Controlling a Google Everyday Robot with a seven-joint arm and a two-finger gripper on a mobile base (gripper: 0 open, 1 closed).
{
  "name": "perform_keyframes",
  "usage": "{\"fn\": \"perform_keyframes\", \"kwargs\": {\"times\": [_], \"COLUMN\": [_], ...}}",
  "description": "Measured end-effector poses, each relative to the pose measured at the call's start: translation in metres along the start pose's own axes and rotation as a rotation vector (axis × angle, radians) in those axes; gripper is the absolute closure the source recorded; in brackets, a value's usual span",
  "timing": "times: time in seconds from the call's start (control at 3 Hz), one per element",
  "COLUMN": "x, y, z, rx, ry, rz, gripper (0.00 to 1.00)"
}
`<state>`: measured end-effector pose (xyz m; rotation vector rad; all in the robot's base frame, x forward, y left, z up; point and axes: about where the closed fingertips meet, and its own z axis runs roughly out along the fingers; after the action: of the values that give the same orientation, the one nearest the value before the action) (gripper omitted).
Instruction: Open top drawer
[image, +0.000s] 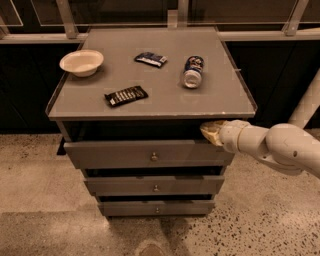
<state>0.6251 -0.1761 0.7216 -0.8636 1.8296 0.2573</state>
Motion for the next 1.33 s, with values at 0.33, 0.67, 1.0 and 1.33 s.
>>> {"fn": "perform_keyframes", "kwargs": {"times": [0.33, 0.67, 1.0, 1.33], "x": [0.006, 0.013, 0.014, 0.011], "y": [0.005, 0.007, 0.009, 0.010], "z": [0.004, 0.007, 0.017, 0.029], "rx": [0.007, 0.019, 0.024, 0.025], "ry": [0.015, 0.033, 0.037, 0.033], "rz": [-0.004, -0.001, -0.008, -0.024], "gripper": [1.00, 1.00, 1.00, 1.00]}}
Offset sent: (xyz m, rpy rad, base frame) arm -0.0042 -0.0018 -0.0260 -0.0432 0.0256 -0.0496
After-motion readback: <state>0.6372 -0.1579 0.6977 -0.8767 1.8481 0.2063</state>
